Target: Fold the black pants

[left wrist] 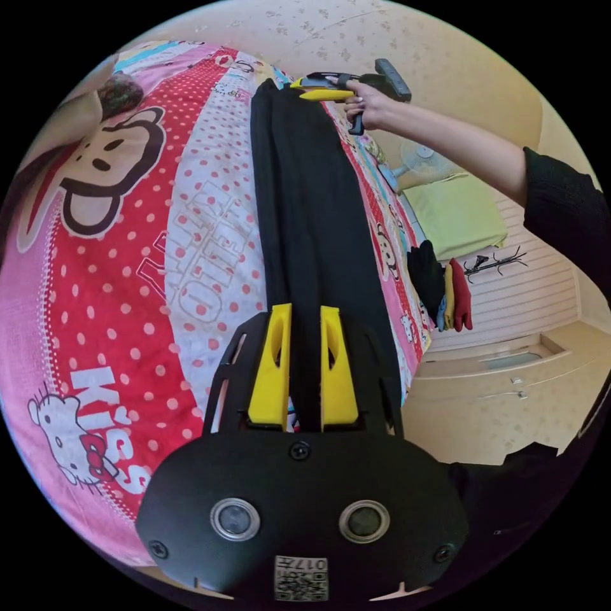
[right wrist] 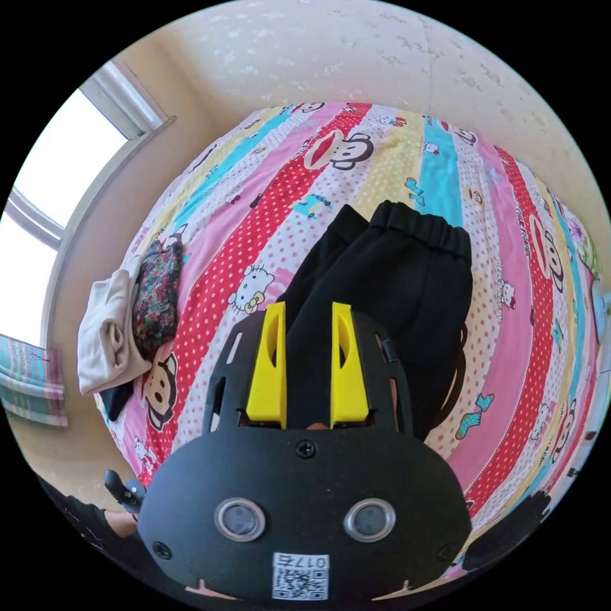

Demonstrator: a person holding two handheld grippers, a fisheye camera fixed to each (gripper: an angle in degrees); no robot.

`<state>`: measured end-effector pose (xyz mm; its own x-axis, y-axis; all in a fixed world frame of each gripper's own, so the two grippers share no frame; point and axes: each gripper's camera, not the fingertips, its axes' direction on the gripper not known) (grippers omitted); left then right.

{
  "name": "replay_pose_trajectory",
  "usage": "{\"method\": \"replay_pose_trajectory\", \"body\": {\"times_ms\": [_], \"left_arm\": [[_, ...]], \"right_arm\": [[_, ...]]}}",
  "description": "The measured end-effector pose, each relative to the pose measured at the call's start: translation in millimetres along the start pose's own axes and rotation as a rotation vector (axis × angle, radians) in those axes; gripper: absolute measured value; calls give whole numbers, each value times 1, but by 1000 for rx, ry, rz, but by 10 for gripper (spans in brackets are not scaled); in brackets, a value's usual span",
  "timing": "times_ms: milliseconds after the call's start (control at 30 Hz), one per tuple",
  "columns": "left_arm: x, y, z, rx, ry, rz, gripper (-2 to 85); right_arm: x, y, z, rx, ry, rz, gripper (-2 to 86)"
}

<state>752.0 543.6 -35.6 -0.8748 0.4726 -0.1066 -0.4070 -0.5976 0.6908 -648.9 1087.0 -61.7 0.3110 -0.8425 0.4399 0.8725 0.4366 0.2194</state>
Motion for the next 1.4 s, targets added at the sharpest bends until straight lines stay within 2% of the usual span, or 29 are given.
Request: {"method": "replay_pose_trajectory", "body": {"times_ms": [133, 333, 533, 633, 733, 967, 1100, 1233, 1333, 1400], "left_arm": [[7, 3, -11, 3, -36, 10, 82], [4, 8, -13, 2, -5, 1, 84], [-11, 10, -8, 21, 30, -21, 40], [-8, 6, -21, 11, 50, -10, 26], [-3, 6, -40, 8, 29, 8, 20], [-33, 20, -49, 17, 7, -84, 35], [-71, 29, -59, 71, 159, -147, 51], [-98, 45, -79, 132, 248, -107, 66], [-111, 53, -84, 26, 371, -38, 84], [-115, 59, -83, -83, 439, -4, 97]], "right_arm": [[-14, -37, 44, -13, 182, 70, 118], [-25, -55, 115, -135, 294, 169, 93], [-62, -40, 113, -19, 459, 106, 34], [-73, -27, 83, 107, 398, 92, 31], [-88, -19, 70, 153, 334, 28, 32], [-91, -26, 114, 55, 240, -56, 70], [-86, -10, 76, 131, 164, -86, 82], [-72, 73, -1, 116, -107, -141, 91], [-57, 173, -43, -11, -241, -158, 99], [-37, 238, -61, -91, -313, -82, 104]]}}
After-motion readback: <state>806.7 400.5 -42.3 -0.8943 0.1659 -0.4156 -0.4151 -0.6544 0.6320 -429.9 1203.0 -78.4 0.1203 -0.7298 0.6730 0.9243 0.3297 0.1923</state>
